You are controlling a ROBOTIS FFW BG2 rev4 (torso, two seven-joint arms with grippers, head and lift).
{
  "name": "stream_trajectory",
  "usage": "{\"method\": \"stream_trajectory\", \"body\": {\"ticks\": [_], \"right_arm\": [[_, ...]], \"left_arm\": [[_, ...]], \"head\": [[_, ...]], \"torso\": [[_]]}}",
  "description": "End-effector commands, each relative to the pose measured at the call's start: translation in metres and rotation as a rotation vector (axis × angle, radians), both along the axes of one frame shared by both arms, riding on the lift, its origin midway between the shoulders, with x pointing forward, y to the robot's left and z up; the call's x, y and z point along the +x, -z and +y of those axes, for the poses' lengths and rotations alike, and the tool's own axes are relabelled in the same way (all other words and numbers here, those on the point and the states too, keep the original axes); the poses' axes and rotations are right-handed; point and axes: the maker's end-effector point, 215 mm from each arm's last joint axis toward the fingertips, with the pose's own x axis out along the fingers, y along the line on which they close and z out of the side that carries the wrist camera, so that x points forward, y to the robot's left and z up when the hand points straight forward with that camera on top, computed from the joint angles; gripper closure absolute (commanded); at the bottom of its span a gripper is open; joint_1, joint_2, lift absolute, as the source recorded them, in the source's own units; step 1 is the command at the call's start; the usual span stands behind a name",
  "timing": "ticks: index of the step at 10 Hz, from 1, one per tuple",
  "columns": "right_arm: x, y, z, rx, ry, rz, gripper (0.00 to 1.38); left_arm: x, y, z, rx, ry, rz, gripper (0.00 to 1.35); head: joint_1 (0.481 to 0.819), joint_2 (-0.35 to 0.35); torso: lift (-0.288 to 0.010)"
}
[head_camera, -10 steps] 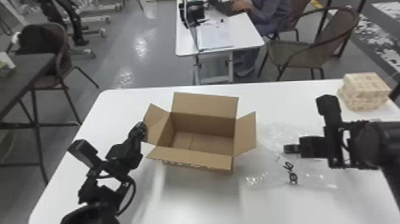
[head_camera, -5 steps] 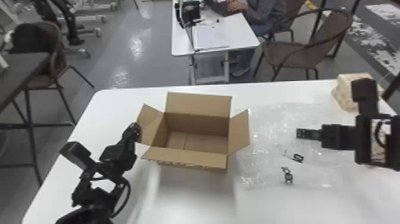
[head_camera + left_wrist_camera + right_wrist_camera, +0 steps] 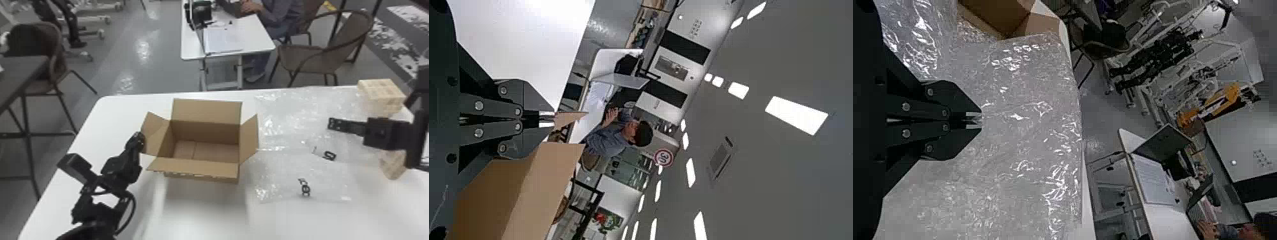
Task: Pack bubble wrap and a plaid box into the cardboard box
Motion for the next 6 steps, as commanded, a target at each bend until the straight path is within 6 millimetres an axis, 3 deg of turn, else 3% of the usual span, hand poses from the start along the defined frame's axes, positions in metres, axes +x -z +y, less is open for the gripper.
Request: {"method": "stream_trajectory", "body": {"ticks": [1,5,6], "right_arm": [[0.001,-0.019,0.007,0.041,-0.019,-0.046,1.22],[0.015,-0.082,0.033,0.130,-0.071,-0.190,1.22],[0.018,-0.089,0.036,0.139,-0.076,-0.202,1.22]], "left_arm": [[0.000,0.002,0.000,-0.003,-0.003,0.003,1.21],[0.001,0.004,0.000,0.001,-0.014,0.011,1.21],[0.002,0.004,-0.001,0.003,-0.017,0.011,1.21]], "head": [[0.695,0.099],[0.695,0.132],[0.695,0.135]], "torso": [[-0.110],[-0.110],[-0.110]]}}
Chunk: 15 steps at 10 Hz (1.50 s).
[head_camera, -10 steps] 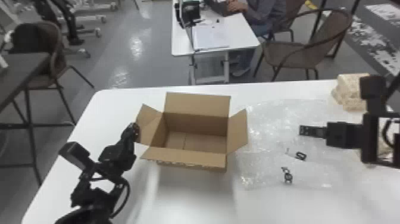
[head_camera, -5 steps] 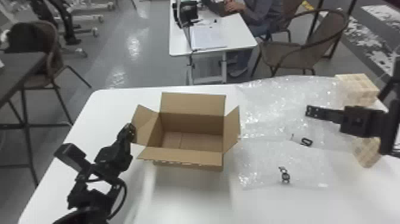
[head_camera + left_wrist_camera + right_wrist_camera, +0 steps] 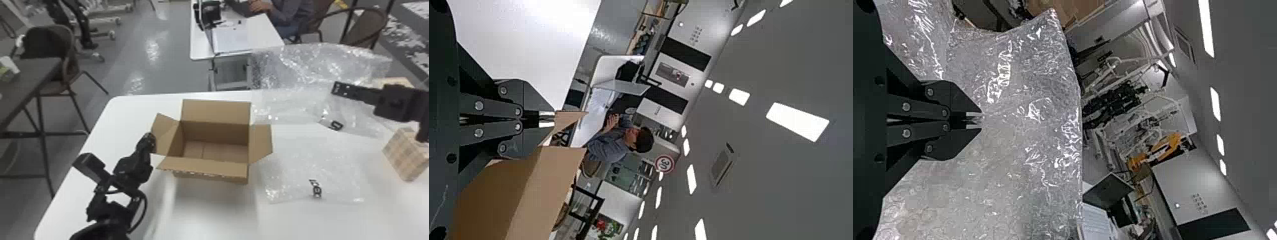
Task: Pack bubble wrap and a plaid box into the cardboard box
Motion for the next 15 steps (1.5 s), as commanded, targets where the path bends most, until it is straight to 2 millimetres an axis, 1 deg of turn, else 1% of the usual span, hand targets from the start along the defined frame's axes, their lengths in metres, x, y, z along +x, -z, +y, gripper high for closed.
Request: {"method": "stream_trajectory", "body": {"ticks": [1,2,3,4,5,6,8,9,10,11,12,13,15], "right_arm": [[0.005,-0.005,0.011,0.025,-0.018,-0.013,1.22],[0.007,0.003,0.027,0.048,-0.041,0.008,1.22],[0.008,0.015,0.047,0.065,-0.080,0.030,1.22],[0.008,0.027,0.073,0.088,-0.133,0.055,1.22],[0.011,0.038,0.092,0.096,-0.165,0.067,1.22],[0.013,0.043,0.108,0.104,-0.191,0.070,1.22],[0.021,0.048,0.131,0.090,-0.219,0.066,1.22],[0.023,0.054,0.155,0.116,-0.264,0.071,1.22],[0.024,0.057,0.178,0.135,-0.308,0.076,1.22],[0.023,0.064,0.195,0.151,-0.337,0.089,1.22],[0.021,0.073,0.208,0.156,-0.357,0.103,1.22],[0.018,0.089,0.214,0.144,-0.362,0.134,1.22],[0.017,0.126,0.212,0.109,-0.349,0.194,1.22]], "left_arm": [[0.000,-0.003,-0.001,0.006,-0.009,-0.010,1.21],[-0.001,-0.005,-0.001,0.008,-0.039,-0.022,1.21],[-0.003,-0.007,-0.003,0.002,-0.074,-0.032,1.21],[-0.005,-0.011,-0.005,0.000,-0.109,-0.050,1.21],[-0.008,-0.017,-0.009,-0.001,-0.139,-0.070,1.21],[-0.011,-0.020,-0.010,-0.005,-0.169,-0.083,1.21],[-0.016,-0.022,-0.017,-0.005,-0.199,-0.091,1.21],[-0.019,-0.021,-0.021,-0.012,-0.207,-0.090,1.21],[-0.019,-0.019,-0.030,-0.023,-0.195,-0.082,1.21],[-0.018,-0.018,-0.034,-0.025,-0.190,-0.078,1.21],[-0.018,-0.020,-0.034,-0.027,-0.190,-0.082,1.21],[-0.018,-0.021,-0.031,-0.029,-0.197,-0.088,1.21],[-0.018,-0.024,-0.030,-0.033,-0.198,-0.095,1.21]], "head": [[0.692,0.136],[0.685,0.141],[0.683,0.155],[0.685,0.173],[0.687,0.185],[0.691,0.209],[0.692,0.238],[0.692,0.247],[0.693,0.261],[0.694,0.269],[0.694,0.284],[0.695,0.297],[0.695,0.315]], "torso": [[-0.110],[-0.110],[-0.110],[-0.110],[-0.110],[-0.110],[-0.110],[-0.110],[-0.110],[-0.110],[-0.110],[-0.110],[-0.110]]}}
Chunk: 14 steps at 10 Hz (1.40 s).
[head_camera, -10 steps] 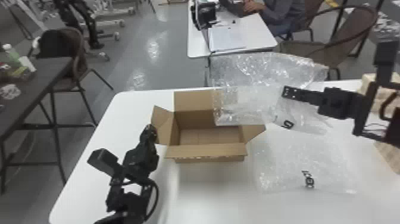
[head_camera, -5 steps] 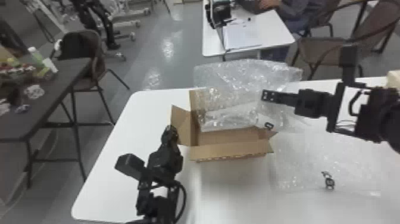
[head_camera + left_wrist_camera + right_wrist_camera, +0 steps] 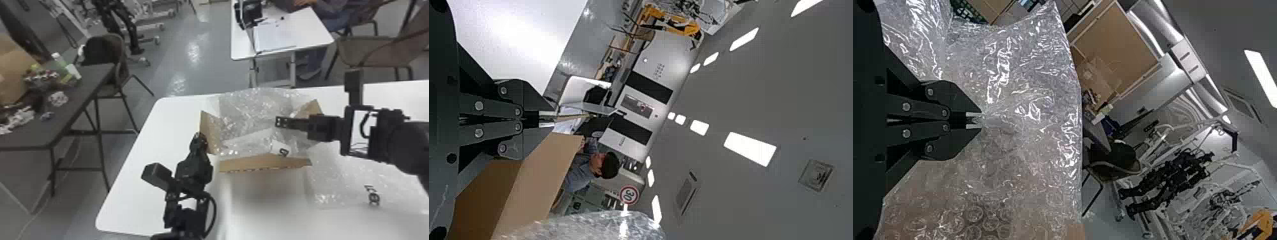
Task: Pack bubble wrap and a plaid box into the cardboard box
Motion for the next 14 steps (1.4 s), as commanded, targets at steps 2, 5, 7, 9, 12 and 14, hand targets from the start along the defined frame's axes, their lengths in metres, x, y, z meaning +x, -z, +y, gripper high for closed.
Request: {"method": "stream_trajectory", "body": {"ticks": [2,5,7,9,12,14], "right_arm": [[0.006,0.036,-0.012,-0.082,0.033,0.023,1.22],[0.019,0.059,-0.018,-0.044,0.088,-0.004,1.10],[0.019,0.059,-0.018,-0.014,0.109,-0.014,0.40],[0.021,0.017,-0.013,0.056,0.122,-0.087,0.13],[0.019,-0.061,-0.030,0.145,0.189,-0.220,0.11],[0.022,-0.080,-0.090,0.104,0.319,-0.314,0.11]], "left_arm": [[0.000,-0.002,-0.002,-0.005,0.004,-0.007,1.21],[0.000,-0.005,-0.003,-0.012,0.006,-0.016,1.21],[-0.001,-0.003,-0.001,-0.014,0.003,-0.013,1.21],[-0.002,-0.003,0.001,-0.016,-0.003,-0.014,1.21],[-0.002,-0.003,0.012,-0.013,-0.019,-0.011,1.21],[-0.002,-0.002,0.017,-0.008,-0.018,-0.007,1.21]], "head": [[0.695,0.313],[0.695,0.294],[0.695,0.289],[0.695,0.292],[0.695,0.303],[0.681,0.285]], "torso": [[-0.110],[-0.110],[-0.110],[-0.110],[-0.110],[-0.110]]}}
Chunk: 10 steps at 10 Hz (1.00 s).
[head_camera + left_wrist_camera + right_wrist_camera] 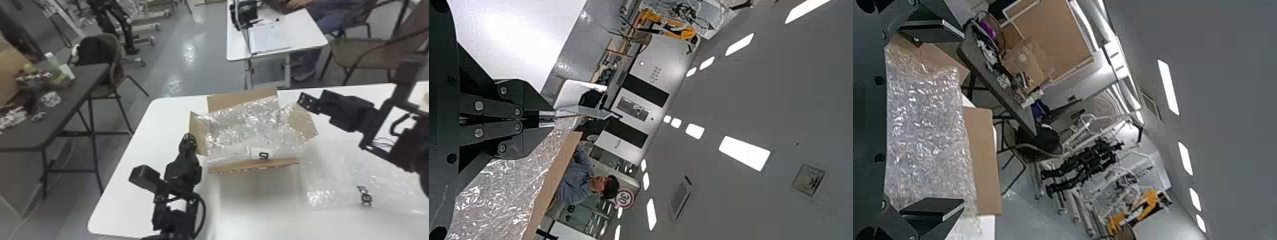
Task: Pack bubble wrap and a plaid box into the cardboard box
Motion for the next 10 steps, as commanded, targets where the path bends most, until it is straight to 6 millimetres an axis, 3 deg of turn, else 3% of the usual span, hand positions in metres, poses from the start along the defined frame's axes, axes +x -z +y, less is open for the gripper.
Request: {"method": "stream_trajectory", "body": {"ticks": [1,4,8,10], "right_arm": [[-0.001,-0.008,-0.065,-0.029,0.168,-0.086,0.11],[-0.046,0.021,-0.204,-0.154,0.472,-0.162,0.11],[-0.112,0.074,-0.302,-0.248,0.680,-0.190,0.11],[-0.139,0.100,-0.339,-0.277,0.765,-0.146,0.11]], "left_arm": [[0.000,0.000,0.003,0.001,0.001,0.001,1.21],[-0.003,0.005,0.007,-0.004,-0.007,0.011,1.21],[-0.007,0.011,0.012,-0.010,-0.014,0.024,1.21],[-0.010,0.015,0.014,-0.012,-0.019,0.032,1.21]], "head": [[0.678,0.271],[0.695,0.134],[0.695,0.014],[0.695,-0.038]], "torso": [[-0.110],[-0.110],[-0.110],[-0.110]]}}
